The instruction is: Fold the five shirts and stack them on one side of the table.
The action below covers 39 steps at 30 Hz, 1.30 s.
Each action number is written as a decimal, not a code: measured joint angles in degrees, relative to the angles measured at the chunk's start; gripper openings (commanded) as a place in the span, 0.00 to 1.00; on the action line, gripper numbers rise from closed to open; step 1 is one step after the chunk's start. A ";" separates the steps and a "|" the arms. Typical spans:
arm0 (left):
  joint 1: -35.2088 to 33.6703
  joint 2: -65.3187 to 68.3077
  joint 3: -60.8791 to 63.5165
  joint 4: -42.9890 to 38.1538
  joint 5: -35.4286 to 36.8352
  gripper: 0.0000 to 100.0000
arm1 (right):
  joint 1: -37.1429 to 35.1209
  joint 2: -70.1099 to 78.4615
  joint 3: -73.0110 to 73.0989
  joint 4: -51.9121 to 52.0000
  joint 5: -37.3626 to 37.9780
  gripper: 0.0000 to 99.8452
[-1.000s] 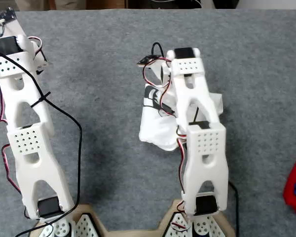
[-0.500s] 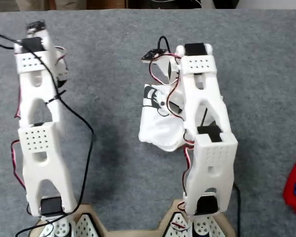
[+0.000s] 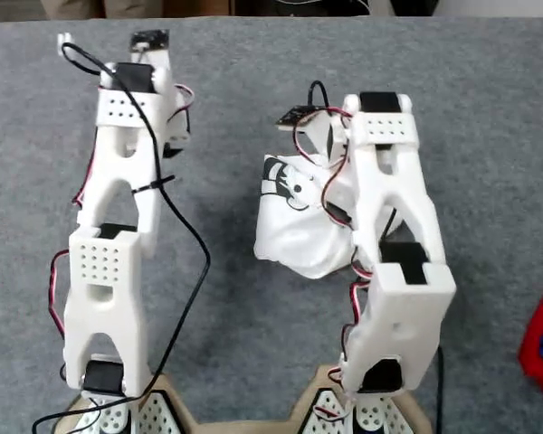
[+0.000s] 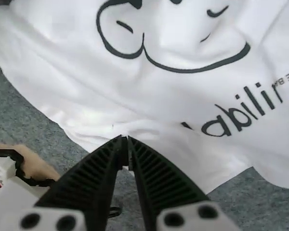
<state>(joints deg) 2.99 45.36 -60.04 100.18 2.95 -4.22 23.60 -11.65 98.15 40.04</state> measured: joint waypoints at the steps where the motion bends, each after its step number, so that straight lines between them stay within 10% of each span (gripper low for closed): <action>1: 0.35 0.00 0.62 0.00 0.00 0.02 | 0.35 -0.70 1.93 -0.97 0.00 0.01; 18: 0.53 0.00 3.25 0.00 0.00 0.02 | 15.30 -18.02 27.52 -9.41 8.53 0.01; 39: 0.53 0.00 12.04 0.00 0.00 0.02 | 0.79 1.41 -1.05 -19.25 3.16 0.01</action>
<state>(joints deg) 3.52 45.36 -48.00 100.18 2.95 -3.43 25.01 -12.70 78.90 43.21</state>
